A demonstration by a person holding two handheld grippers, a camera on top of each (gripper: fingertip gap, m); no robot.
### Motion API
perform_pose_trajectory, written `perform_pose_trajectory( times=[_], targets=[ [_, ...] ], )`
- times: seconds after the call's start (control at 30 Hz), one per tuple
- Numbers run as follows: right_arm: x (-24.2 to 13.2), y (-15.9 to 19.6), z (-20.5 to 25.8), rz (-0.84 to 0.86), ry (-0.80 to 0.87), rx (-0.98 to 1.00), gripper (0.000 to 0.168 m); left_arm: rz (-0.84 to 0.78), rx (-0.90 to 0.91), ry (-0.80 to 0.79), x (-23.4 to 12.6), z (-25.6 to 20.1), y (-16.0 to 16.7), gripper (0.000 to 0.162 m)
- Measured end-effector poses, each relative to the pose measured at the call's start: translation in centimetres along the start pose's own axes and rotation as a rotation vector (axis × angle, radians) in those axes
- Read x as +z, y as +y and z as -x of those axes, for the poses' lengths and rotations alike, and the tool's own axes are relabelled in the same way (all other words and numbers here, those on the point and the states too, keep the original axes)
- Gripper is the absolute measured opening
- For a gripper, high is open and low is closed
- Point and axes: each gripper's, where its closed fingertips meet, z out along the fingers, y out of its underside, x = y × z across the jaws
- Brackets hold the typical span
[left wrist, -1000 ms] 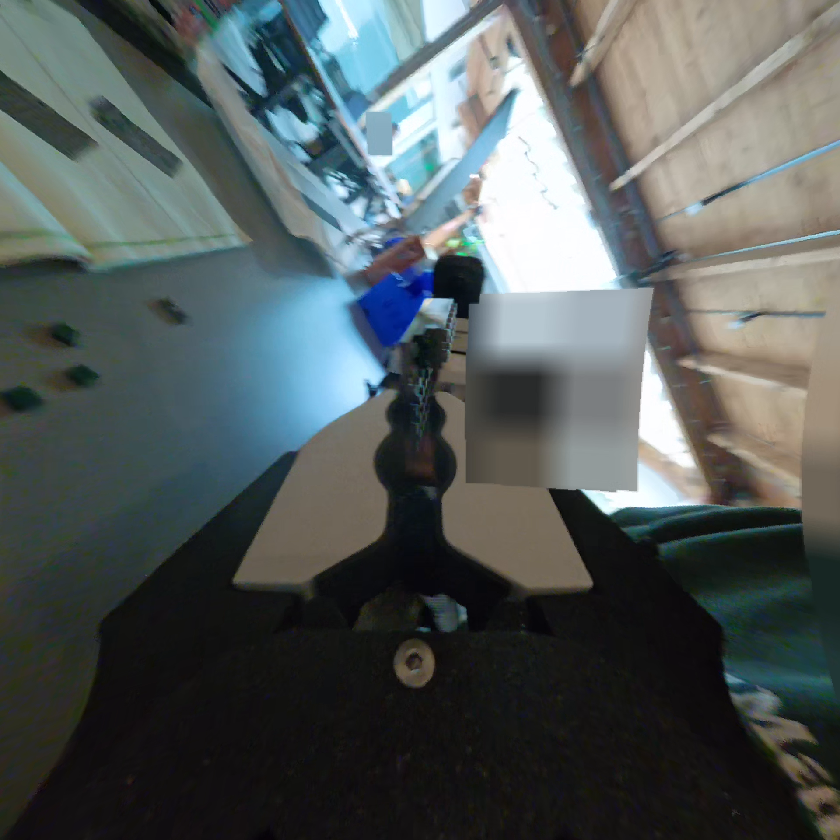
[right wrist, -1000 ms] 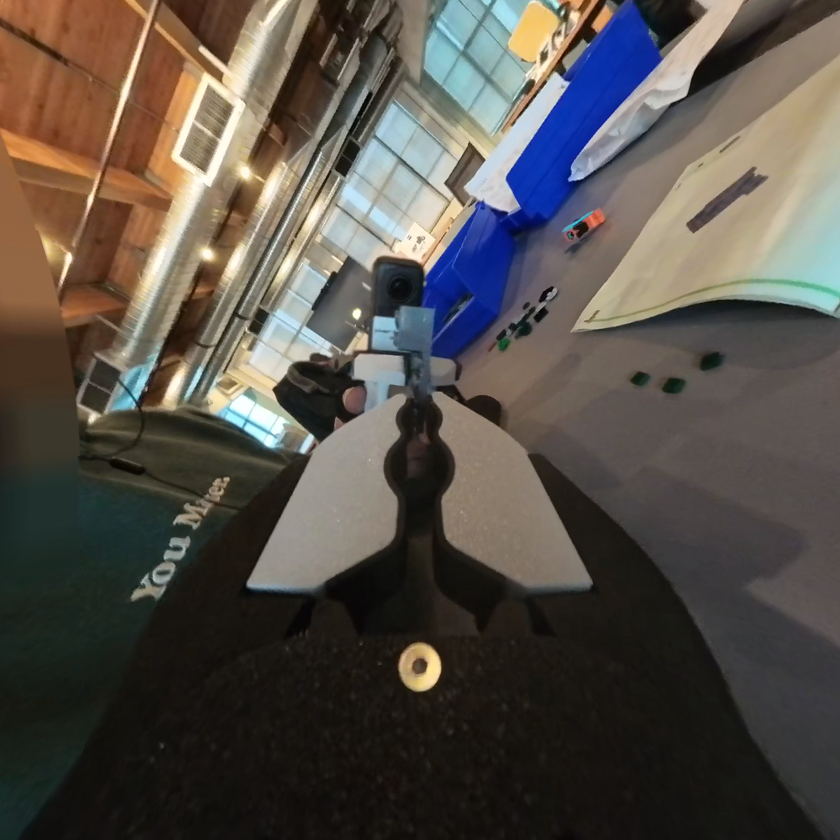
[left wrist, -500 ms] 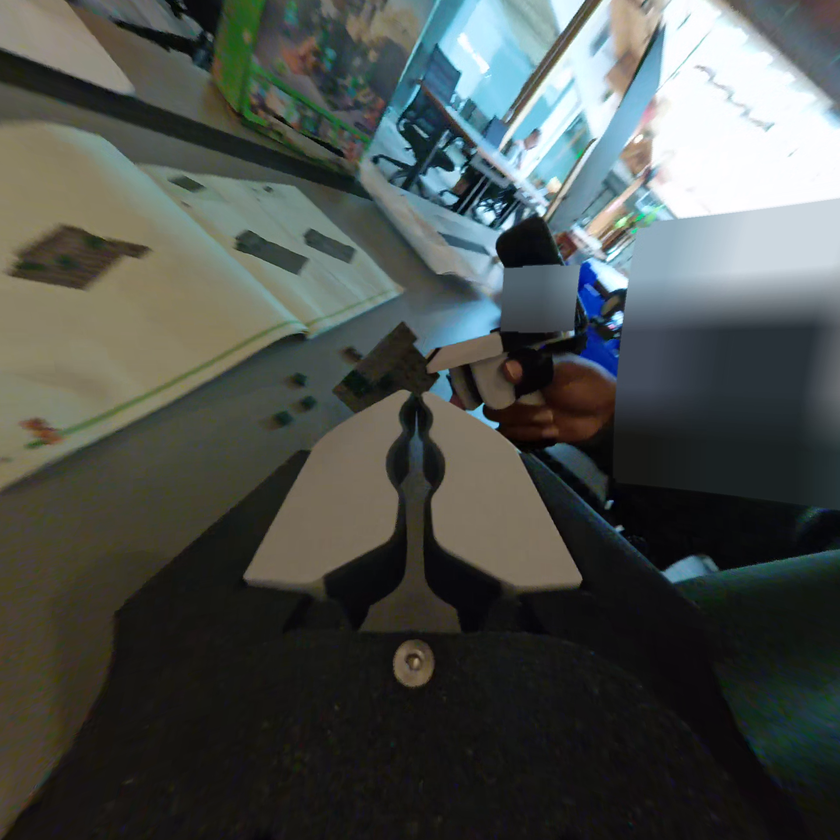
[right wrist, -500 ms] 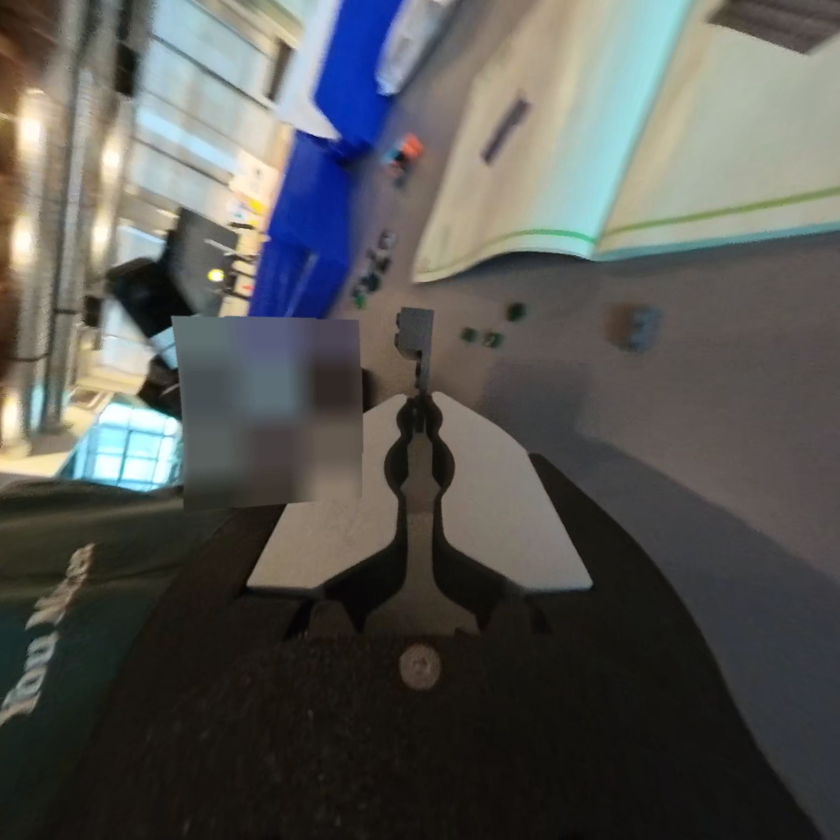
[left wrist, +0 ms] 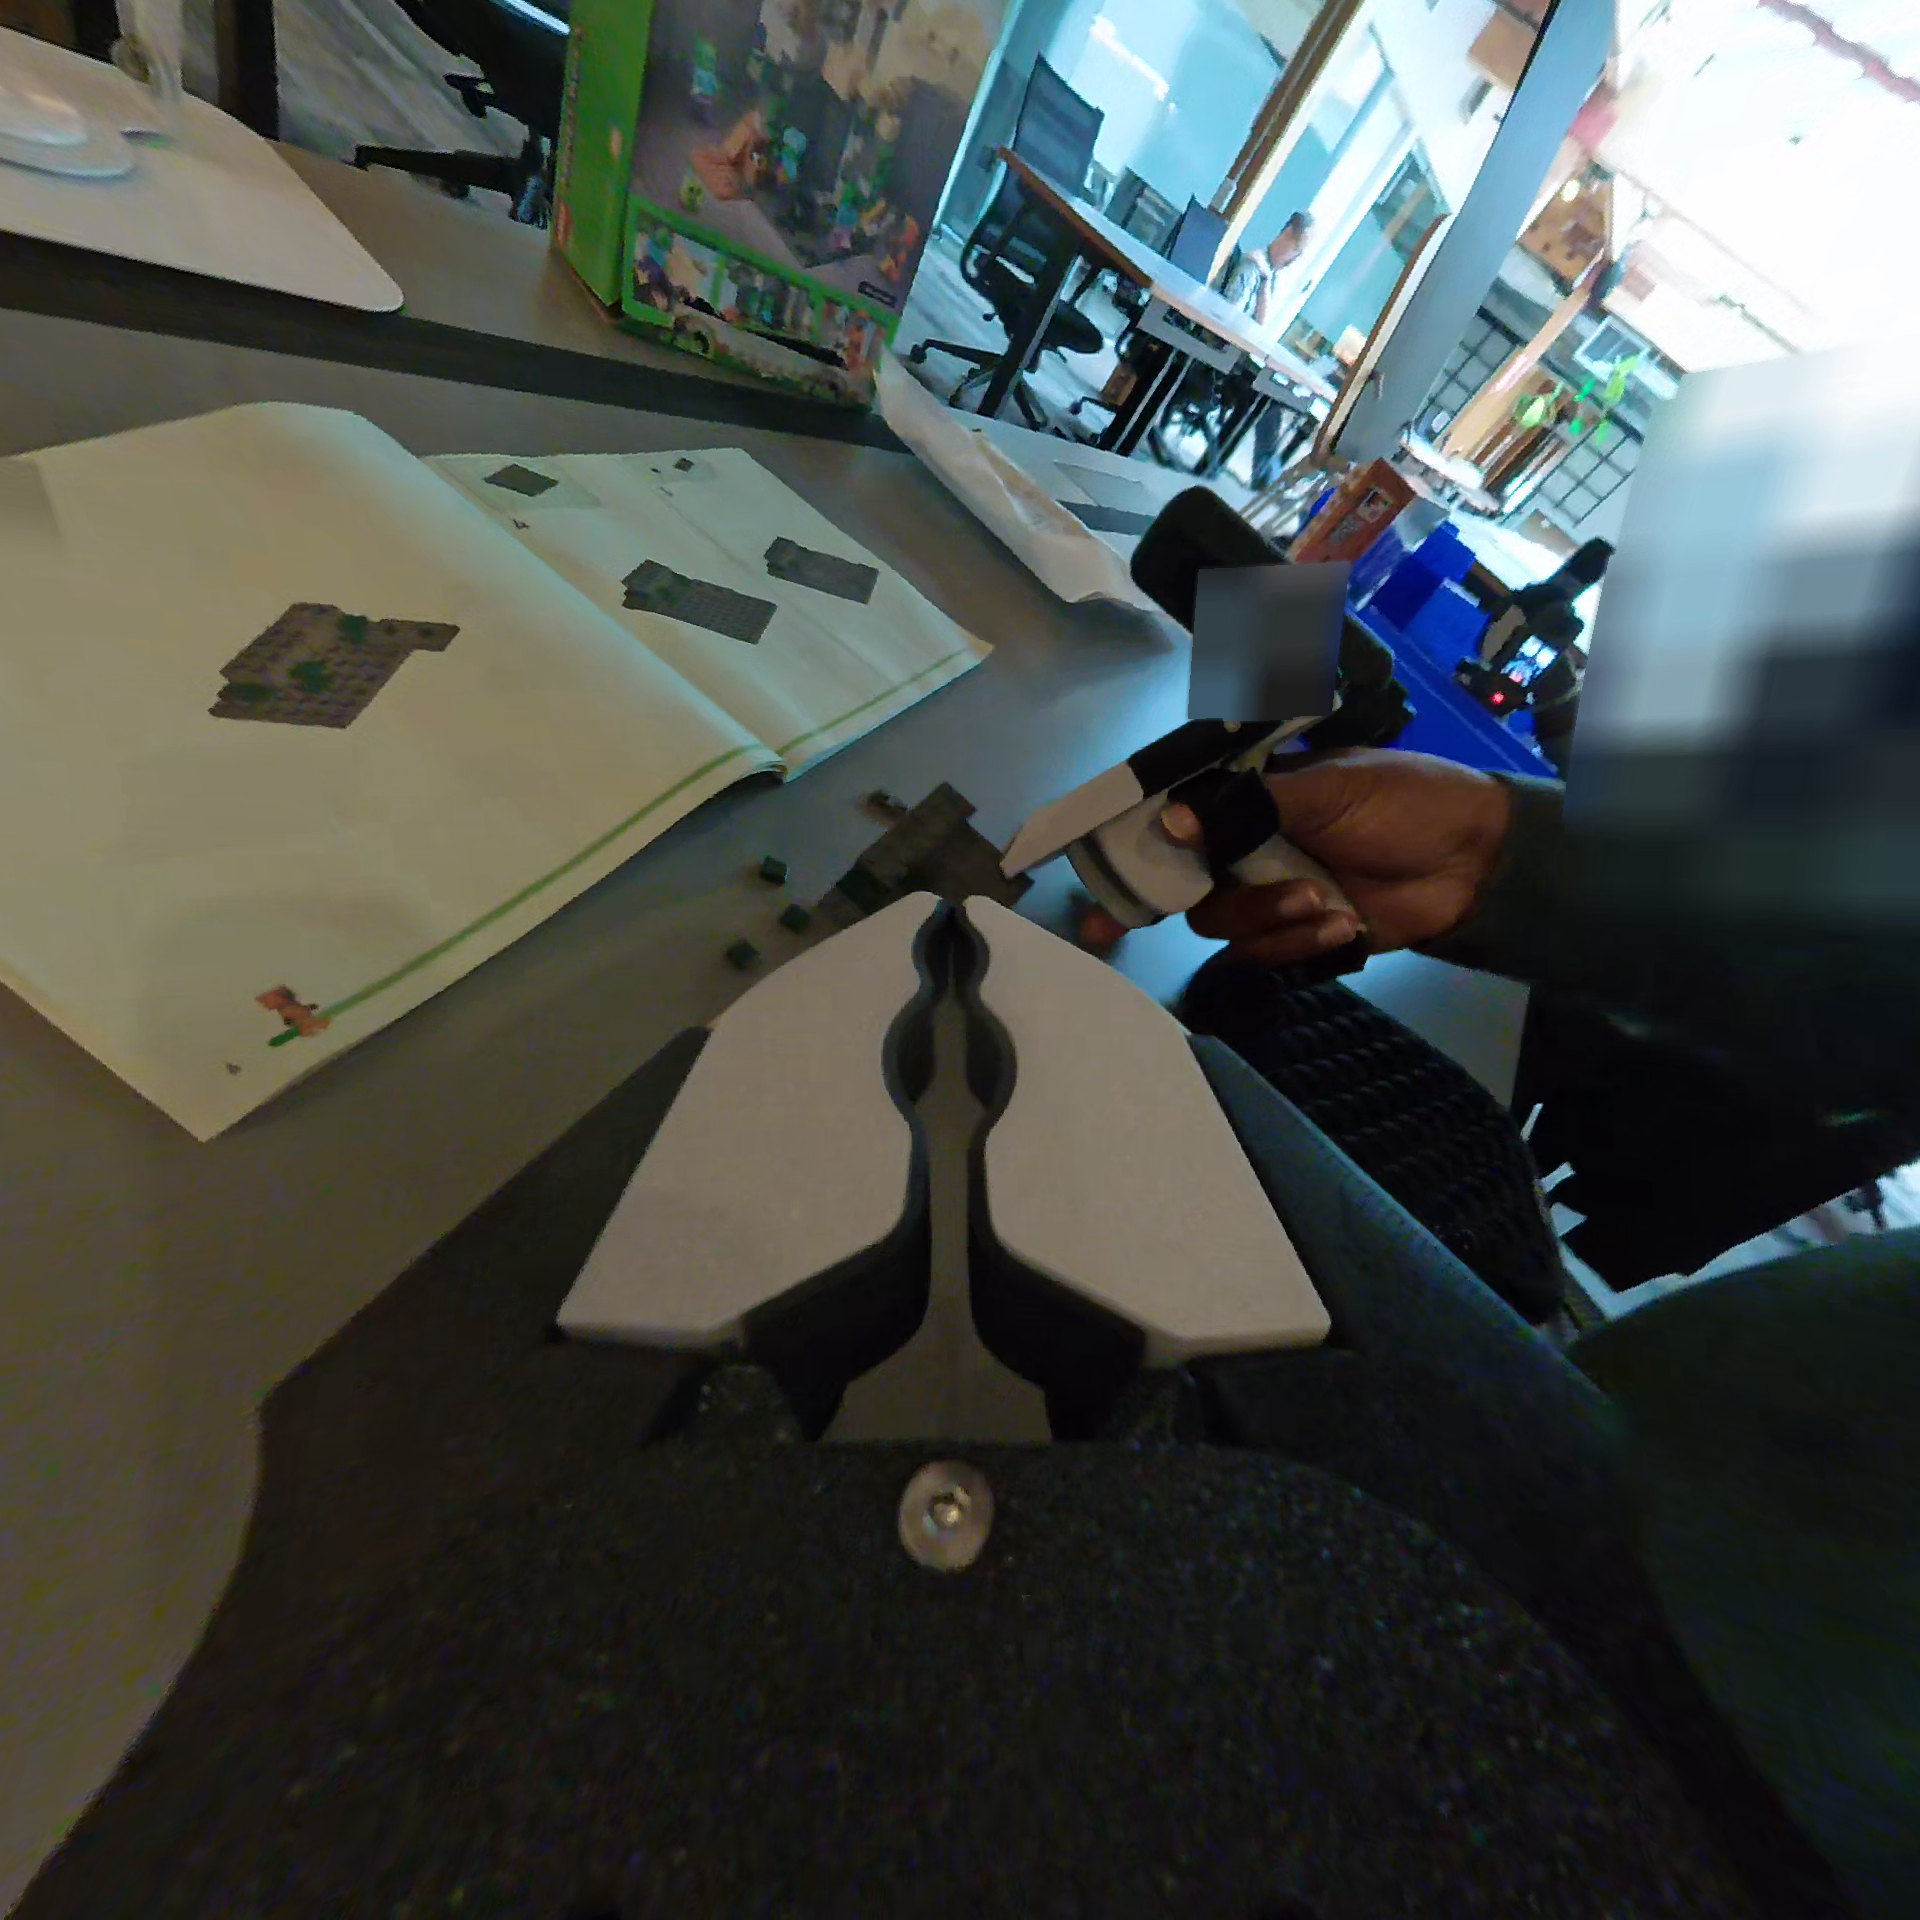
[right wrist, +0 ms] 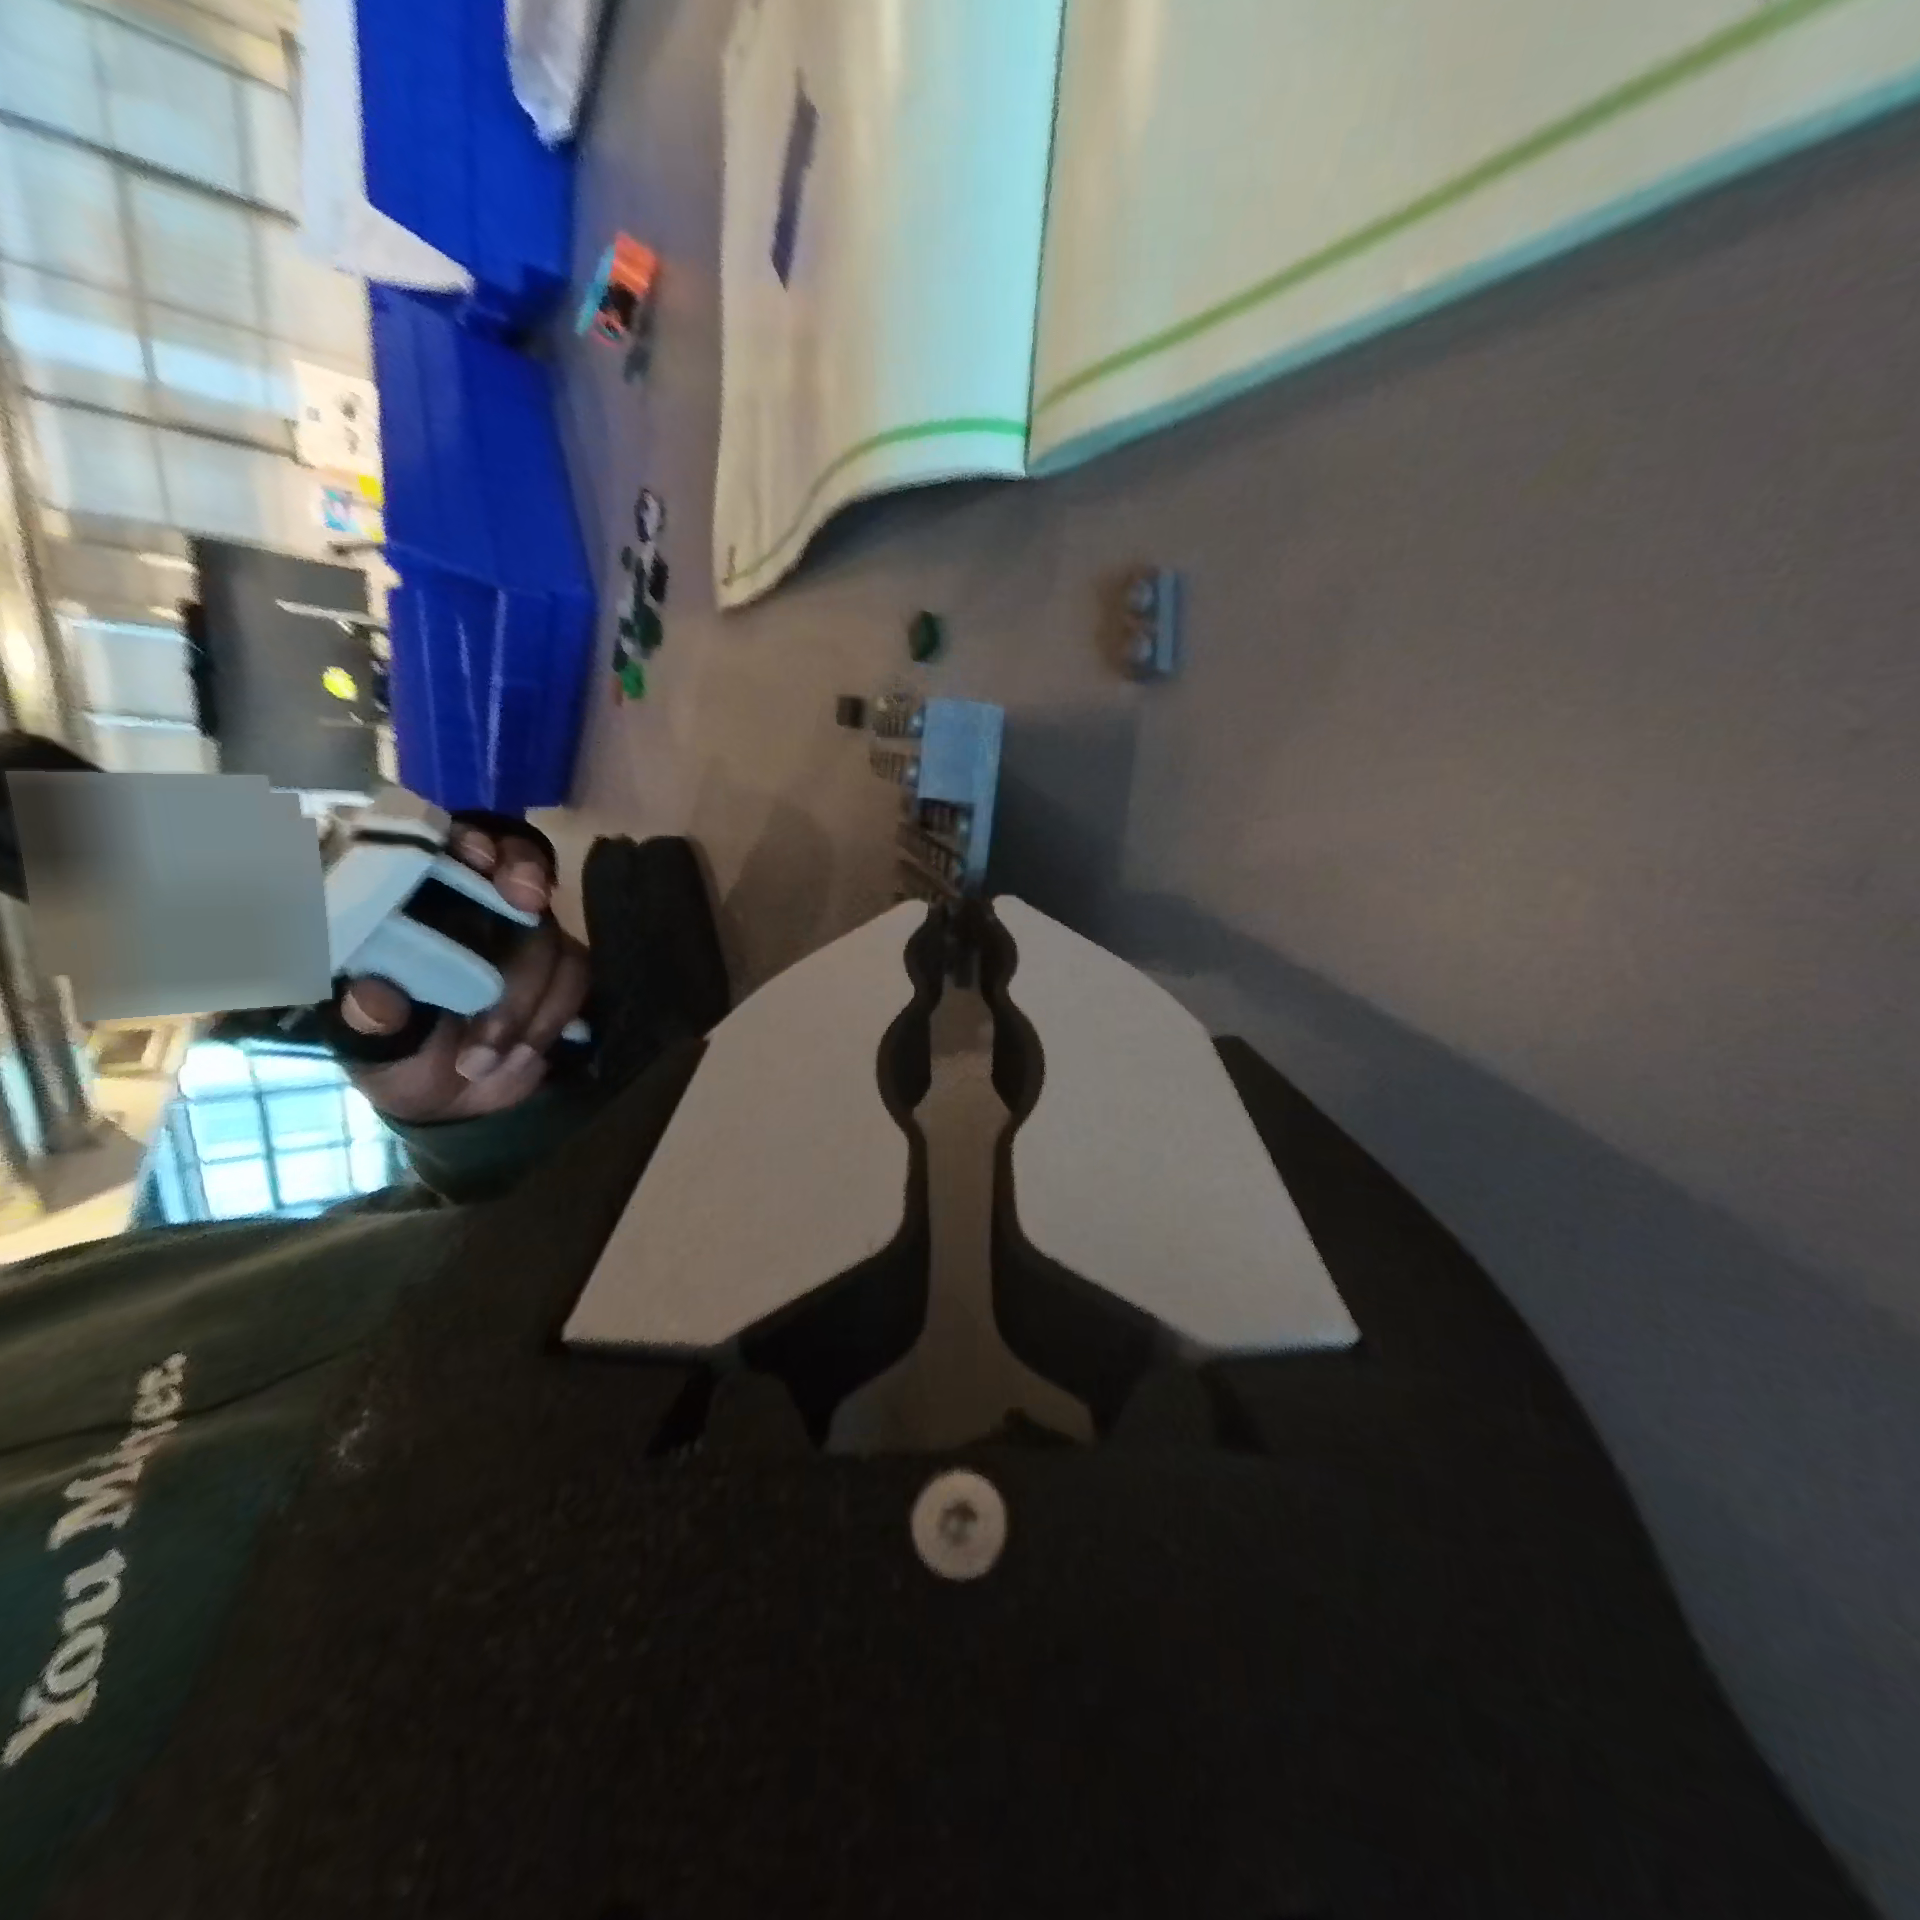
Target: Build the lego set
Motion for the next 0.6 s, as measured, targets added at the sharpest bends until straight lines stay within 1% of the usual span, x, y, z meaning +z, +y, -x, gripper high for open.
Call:
perform_pose_trajectory(
  times=[0.17,0.23,0.33,0.47,0.5,0.6],
  targets=[
    [0.3,0.9,-0.2,0.081,0.045,-0.093,0.013,0.026,0.083,-0.052,0.2,0.4,0.2,0.0],
    [0.1,0.9,-0.4,0.095,0.078,-0.174,0.015,0.039,0.109,-0.073,0.2,0.6,0.4,0.0],
    [-0.3,1.0,-0.6,0.127,0.112,-0.312,0.023,0.056,0.134,-0.096,0.2,1.0,0.7,0.0],
    [-1.0,0.5,-0.9,0.141,0.18,-0.554,0.041,0.078,0.135,-0.1,0.4,1.1,1.1,0.0],
    [-1.1,0.4,-0.9,0.146,0.187,-0.633,0.043,0.082,0.138,-0.103,0.5,1.1,1.2,0.0],
    [-1.2,-0.4,-0.6,0.18,0.215,-0.946,0.048,0.098,0.152,-0.105,0.7,1.0,1.4,0.0]
  ],
)
